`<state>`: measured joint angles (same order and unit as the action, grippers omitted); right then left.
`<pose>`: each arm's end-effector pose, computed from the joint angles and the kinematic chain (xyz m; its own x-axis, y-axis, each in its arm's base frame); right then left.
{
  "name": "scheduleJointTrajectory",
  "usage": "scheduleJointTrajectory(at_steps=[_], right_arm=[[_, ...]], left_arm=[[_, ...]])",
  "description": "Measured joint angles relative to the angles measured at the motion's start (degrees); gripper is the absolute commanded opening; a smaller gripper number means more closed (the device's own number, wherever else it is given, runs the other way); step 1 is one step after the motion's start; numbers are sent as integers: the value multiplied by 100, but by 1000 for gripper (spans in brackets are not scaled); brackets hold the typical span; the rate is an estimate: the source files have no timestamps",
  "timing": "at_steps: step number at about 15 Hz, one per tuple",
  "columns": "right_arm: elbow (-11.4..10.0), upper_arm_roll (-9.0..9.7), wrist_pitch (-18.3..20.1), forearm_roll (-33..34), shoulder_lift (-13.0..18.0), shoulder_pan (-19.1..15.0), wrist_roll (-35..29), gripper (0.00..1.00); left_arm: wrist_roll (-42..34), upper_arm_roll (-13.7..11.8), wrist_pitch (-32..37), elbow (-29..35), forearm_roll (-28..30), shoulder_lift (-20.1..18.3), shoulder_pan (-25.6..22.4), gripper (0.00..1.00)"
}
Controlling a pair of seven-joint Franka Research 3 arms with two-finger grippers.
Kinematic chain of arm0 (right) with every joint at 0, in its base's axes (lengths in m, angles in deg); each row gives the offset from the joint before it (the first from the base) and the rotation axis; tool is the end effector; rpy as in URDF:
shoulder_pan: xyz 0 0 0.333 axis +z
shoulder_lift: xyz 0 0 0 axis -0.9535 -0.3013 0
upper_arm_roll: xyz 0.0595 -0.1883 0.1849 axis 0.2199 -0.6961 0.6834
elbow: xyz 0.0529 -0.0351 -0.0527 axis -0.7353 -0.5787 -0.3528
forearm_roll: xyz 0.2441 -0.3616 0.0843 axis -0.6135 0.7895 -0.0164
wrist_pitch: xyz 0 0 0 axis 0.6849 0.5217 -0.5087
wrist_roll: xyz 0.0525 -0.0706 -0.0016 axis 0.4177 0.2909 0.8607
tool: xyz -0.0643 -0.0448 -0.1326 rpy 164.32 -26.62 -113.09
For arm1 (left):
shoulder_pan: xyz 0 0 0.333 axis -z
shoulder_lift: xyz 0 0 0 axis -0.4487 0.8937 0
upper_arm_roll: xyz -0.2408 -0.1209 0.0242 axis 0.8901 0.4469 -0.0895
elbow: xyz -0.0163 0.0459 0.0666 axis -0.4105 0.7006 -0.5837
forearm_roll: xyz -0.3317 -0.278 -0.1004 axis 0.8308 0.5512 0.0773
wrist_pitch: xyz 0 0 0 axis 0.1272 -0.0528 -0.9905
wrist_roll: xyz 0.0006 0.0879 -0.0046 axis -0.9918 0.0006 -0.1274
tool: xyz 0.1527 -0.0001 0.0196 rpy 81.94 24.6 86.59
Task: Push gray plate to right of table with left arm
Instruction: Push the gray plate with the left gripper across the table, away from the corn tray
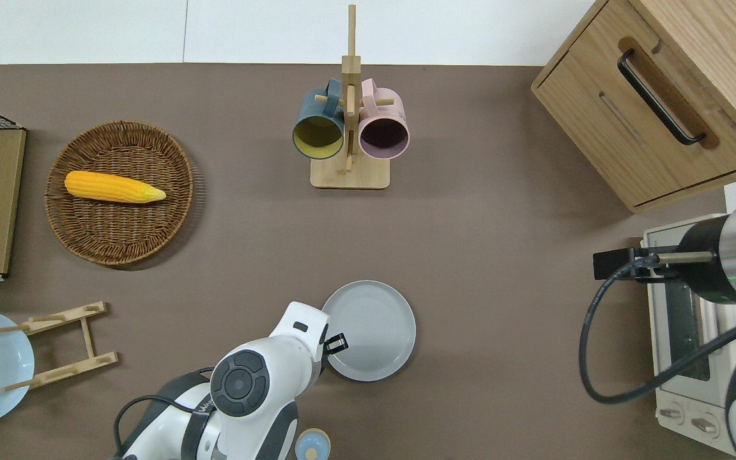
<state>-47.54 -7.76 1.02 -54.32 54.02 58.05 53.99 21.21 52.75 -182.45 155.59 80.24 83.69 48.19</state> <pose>0.5636 0.0839 0.5634 0.9986 -0.0530 -0.0042 -0.0530 -0.9986 -0.0082 0.4009 -0.3182 0.1646 0.9349 0.3468 -0.0754 0.3549 -0.9135 0.1990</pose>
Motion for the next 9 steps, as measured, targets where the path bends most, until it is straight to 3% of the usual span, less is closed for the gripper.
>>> scheduleJointTrajectory(at_steps=[9], right_arm=[[0,0,0,0,0,0,0,996]], left_arm=[[438,1,-205,-326,26,329,332,0]])
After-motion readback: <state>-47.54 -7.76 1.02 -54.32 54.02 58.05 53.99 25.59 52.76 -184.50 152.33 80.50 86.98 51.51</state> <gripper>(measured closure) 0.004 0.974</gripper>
